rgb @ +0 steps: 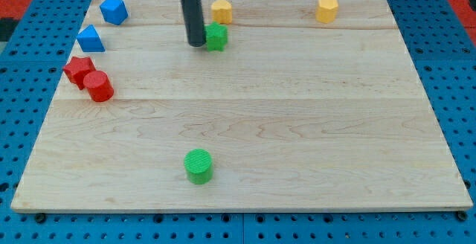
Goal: Move the blue triangle diagonally to green star
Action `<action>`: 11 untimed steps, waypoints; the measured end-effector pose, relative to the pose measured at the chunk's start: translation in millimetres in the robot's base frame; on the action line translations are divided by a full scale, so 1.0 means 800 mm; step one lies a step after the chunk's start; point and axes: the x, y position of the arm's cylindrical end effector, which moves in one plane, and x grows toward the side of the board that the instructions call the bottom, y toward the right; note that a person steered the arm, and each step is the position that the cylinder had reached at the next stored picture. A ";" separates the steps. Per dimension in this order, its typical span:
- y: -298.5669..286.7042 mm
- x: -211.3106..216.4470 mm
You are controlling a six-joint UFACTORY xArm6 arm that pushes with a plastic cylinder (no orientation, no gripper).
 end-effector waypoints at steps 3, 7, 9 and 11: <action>-0.107 -0.047; -0.262 -0.006; -0.168 0.040; -0.153 0.054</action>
